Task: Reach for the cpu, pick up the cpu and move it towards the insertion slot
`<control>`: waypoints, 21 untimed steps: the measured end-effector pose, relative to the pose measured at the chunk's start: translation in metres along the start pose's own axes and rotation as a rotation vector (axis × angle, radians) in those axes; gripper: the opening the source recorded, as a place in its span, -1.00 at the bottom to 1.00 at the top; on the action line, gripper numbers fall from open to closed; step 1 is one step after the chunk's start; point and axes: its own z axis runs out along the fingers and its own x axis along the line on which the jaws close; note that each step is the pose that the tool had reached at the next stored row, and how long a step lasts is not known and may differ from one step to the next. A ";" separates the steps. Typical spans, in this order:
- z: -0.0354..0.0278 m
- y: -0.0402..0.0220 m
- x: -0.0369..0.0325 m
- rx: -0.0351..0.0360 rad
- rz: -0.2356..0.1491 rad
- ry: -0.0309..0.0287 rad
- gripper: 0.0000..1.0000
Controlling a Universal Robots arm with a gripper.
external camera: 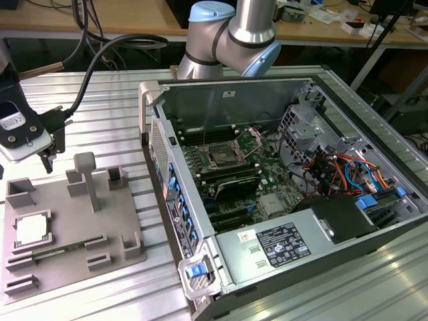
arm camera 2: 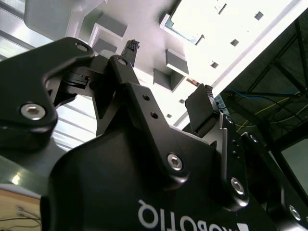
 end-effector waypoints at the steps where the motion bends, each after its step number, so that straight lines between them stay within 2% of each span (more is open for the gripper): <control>1: 0.0005 0.0000 -0.0001 -0.0001 0.000 0.0000 0.36; 3: 0.0017 0.0000 0.0000 -0.0001 0.000 0.0022 0.36; 4: 0.0032 -0.0001 -0.0001 -0.0002 0.000 0.0076 0.36; 6: 0.0056 -0.0003 -0.0001 -0.0003 0.000 0.0122 0.36; 10: 0.0130 -0.0020 -0.0001 -0.0003 0.000 0.0151 0.36; 14: 0.0200 -0.0079 0.0029 -0.0003 0.000 0.0194 0.36; 18: 0.0230 -0.0131 0.0091 0.0000 -0.001 0.0194 0.36; 21: 0.0237 -0.0142 0.0165 0.0020 -0.002 0.0050 0.36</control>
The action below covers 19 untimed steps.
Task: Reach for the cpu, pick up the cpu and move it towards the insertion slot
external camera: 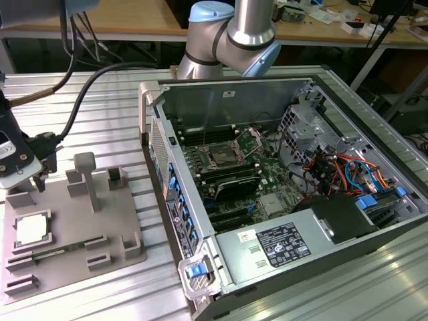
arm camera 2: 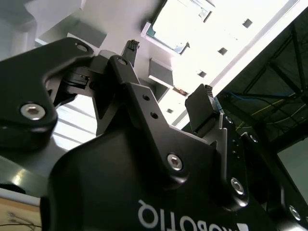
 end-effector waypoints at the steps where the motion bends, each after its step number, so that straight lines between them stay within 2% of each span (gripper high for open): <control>1: 0.0003 -0.0002 0.0023 0.0003 0.000 -0.0047 0.36; 2: 0.0008 -0.0003 0.0046 0.0004 0.000 -0.0081 0.36; 3: 0.0027 -0.0005 0.0051 0.0002 0.000 -0.0087 0.36; 6: 0.0081 -0.0015 0.0057 0.0004 0.000 -0.0084 0.36; 9: 0.0170 -0.0025 0.0058 0.0005 0.000 -0.0084 0.36; 19: 0.0180 -0.0025 0.0058 0.0015 0.000 -0.0083 0.36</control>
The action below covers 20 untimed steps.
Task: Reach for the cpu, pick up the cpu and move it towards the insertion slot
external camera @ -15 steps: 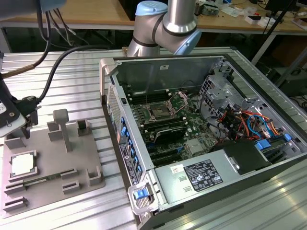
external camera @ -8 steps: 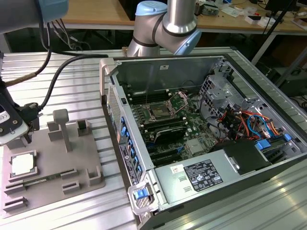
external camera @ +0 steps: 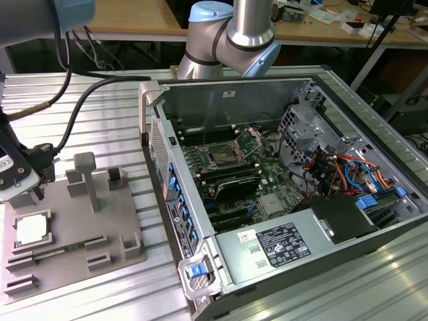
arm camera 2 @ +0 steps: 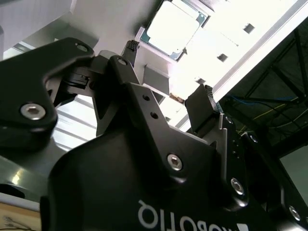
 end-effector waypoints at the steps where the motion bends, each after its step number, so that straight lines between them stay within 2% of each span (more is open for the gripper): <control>1: 0.0001 0.0000 0.0000 0.0000 0.000 -0.0001 0.36; 5: 0.0016 -0.0007 0.0000 0.0000 0.000 0.0000 0.36; 10: 0.0075 -0.0043 0.0001 0.0001 0.000 0.0001 0.36; 15: 0.0162 -0.0081 0.0002 0.0000 0.000 -0.0002 0.36; 17: 0.0230 -0.0095 0.0003 0.0001 -0.003 0.0001 0.36; 19: 0.0266 -0.0100 0.0002 0.0028 -0.009 0.0005 0.36; 20: 0.0280 -0.0101 0.0002 0.0082 -0.011 0.0007 0.36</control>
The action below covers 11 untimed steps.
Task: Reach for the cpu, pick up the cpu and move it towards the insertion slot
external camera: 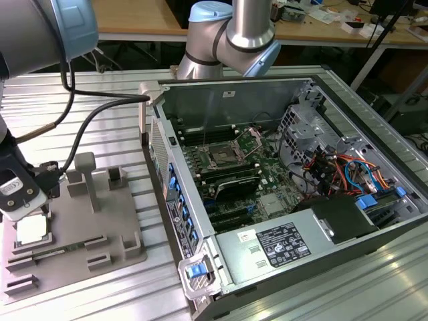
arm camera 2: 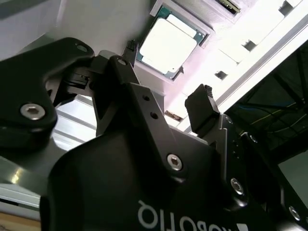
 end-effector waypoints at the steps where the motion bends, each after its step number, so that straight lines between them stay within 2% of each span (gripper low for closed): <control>1: 0.0020 0.0000 0.0002 0.0038 -0.001 0.0001 0.36; 6: 0.0145 -0.0006 0.0004 0.0039 -0.006 0.0031 0.36; 9: 0.0244 -0.0043 0.0007 0.0037 -0.015 0.0070 0.36; 11: 0.0281 -0.0049 0.0009 0.0036 -0.016 0.0075 0.36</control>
